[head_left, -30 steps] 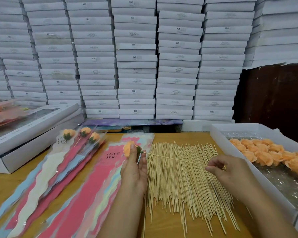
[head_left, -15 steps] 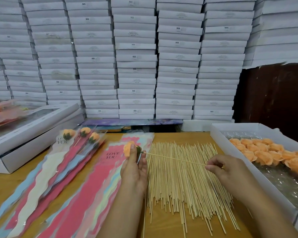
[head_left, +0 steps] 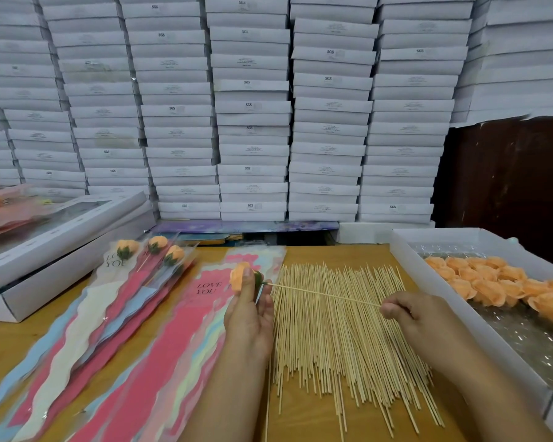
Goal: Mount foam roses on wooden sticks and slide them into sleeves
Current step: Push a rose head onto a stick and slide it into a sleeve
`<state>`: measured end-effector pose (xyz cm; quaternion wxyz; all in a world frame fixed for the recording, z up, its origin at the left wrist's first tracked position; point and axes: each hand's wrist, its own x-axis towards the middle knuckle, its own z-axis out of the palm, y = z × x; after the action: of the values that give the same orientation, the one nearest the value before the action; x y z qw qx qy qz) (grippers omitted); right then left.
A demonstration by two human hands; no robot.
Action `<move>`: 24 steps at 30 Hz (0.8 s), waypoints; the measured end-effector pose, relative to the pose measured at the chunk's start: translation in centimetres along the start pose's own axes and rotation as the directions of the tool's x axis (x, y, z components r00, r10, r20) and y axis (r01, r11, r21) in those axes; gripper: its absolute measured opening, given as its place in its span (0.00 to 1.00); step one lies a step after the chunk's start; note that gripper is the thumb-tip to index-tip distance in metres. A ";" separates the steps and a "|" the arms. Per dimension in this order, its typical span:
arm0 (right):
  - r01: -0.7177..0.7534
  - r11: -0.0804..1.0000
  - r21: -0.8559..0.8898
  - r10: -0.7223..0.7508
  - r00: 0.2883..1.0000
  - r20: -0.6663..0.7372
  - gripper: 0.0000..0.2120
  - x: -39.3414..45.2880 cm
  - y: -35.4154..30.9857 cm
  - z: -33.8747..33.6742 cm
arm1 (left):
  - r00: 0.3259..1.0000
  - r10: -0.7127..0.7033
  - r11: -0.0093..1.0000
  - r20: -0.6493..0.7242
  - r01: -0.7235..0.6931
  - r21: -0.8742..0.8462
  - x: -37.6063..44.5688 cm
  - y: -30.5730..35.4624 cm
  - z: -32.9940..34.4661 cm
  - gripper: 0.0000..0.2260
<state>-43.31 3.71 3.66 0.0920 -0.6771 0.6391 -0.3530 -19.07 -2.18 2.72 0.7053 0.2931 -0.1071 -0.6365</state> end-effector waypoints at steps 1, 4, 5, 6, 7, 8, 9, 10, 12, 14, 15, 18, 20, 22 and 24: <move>-0.004 1.000 -0.010 0.004 1.000 0.002 0.14 0.0 0.1 0.1 | 1.000 -0.001 1.000 -0.001 0.001 0.001 0.0 0.0 0.0 0.12; -0.015 1.000 -0.021 0.016 1.000 0.012 0.13 0.0 0.2 0.3 | 1.000 -0.002 1.000 -0.003 0.002 0.003 -0.1 0.0 0.1 0.13; -0.019 1.000 -0.023 0.020 1.000 0.022 0.14 0.0 0.3 0.3 | 1.000 -0.001 1.000 -0.003 0.001 0.005 0.0 0.0 0.0 0.12; -0.022 0.999 -0.027 0.023 0.999 0.032 0.14 0.0 0.4 0.4 | 1.000 -0.001 1.000 -0.004 0.001 0.007 0.0 0.0 0.0 0.11; -0.024 0.999 -0.032 0.025 0.999 0.045 0.14 0.0 0.5 0.4 | 1.000 -0.002 1.000 -0.007 0.002 0.009 0.0 0.0 -0.1 0.10; -0.024 0.999 -0.038 0.026 0.998 0.058 0.15 0.0 0.5 0.5 | 1.000 -0.003 1.000 -0.010 0.003 0.009 0.1 0.0 -0.1 0.10; -0.023 0.999 -0.043 0.026 0.997 0.074 0.15 0.0 0.6 0.5 | 1.000 -0.003 1.000 -0.011 0.003 0.008 0.1 0.0 -0.1 0.10; -0.021 0.999 -0.048 0.025 0.996 0.090 0.15 0.0 0.7 0.5 | 1.000 -0.004 1.000 -0.012 0.004 0.006 0.1 0.0 -0.2 0.11; -0.018 0.998 -0.057 0.024 0.993 0.114 0.16 0.0 0.9 0.6 | 1.000 -0.004 1.000 -0.014 0.004 0.000 0.2 -0.1 -0.1 0.12; -0.020 0.999 -0.048 0.026 0.993 0.113 0.17 0.1 0.9 0.7 | 1.000 0.004 1.000 -0.018 -0.004 -0.013 0.2 -0.1 0.1 0.15; -0.027 0.999 -0.028 0.029 0.994 0.103 0.17 0.1 0.9 0.7 | 1.000 0.011 1.000 -0.017 -0.011 -0.026 0.1 -0.1 0.2 0.17; -0.053 0.995 0.090 0.047 0.997 0.065 0.17 0.2 0.5 0.6 | 0.999 0.035 0.998 0.026 -0.034 -0.046 -0.2 0.2 0.5 0.26; -0.071 0.984 0.165 0.064 0.997 0.042 0.17 0.2 0.2 0.6 | 0.997 0.021 1.000 0.080 -0.020 -0.010 -0.6 0.2 0.8 0.29; -0.107 0.963 0.249 0.103 0.994 0.030 0.15 0.2 -0.2 0.6 | 0.993 -0.018 0.998 0.116 0.010 0.066 -1.2 0.0 1.1 0.25; -0.150 0.922 0.356 0.147 0.988 0.036 0.13 0.3 -0.5 0.6 | 0.992 -0.069 0.981 0.110 0.048 0.187 -1.8 -0.2 1.5 0.17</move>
<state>-42.58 3.29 3.60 0.2430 -0.6002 0.6132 -0.4525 -20.29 -0.91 4.23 0.6488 0.3227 -0.1973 -0.6604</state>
